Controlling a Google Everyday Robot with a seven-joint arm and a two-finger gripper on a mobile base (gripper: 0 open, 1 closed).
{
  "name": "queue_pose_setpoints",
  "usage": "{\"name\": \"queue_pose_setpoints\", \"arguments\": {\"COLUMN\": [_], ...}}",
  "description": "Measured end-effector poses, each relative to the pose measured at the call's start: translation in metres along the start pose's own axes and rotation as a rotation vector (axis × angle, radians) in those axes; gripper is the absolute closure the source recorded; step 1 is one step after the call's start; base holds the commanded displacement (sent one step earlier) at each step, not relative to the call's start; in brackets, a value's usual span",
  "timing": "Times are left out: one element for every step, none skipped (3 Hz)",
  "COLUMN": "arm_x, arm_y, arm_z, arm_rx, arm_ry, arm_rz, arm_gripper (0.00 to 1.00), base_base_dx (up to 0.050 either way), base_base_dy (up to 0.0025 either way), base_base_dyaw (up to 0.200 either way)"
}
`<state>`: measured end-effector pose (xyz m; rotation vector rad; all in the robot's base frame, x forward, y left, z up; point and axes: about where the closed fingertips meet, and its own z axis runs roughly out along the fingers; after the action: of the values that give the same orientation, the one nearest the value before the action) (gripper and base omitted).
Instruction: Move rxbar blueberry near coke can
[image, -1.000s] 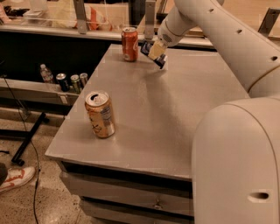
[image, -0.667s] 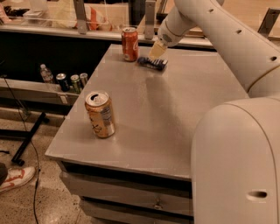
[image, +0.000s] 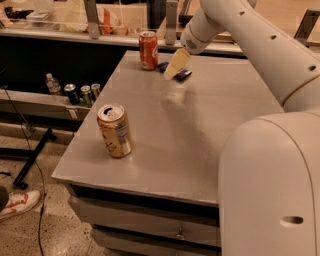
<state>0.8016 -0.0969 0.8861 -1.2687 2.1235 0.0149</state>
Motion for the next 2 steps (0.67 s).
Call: {"name": "queue_pose_setpoints", "arguments": {"arm_x": [-0.0003,-0.0002], "arm_y": [0.0011,0.0034], "arm_z": [0.0,0.0023], "arm_rx": [-0.014,-0.038], "arm_ry": [-0.022,-0.049], "arm_rz": [-0.001,-0.006], "arm_gripper": [0.0,0.0], "base_base_dx": [0.0,0.0], "base_base_dy": [0.0,0.0], "base_base_dyaw": [0.0,0.0]}}
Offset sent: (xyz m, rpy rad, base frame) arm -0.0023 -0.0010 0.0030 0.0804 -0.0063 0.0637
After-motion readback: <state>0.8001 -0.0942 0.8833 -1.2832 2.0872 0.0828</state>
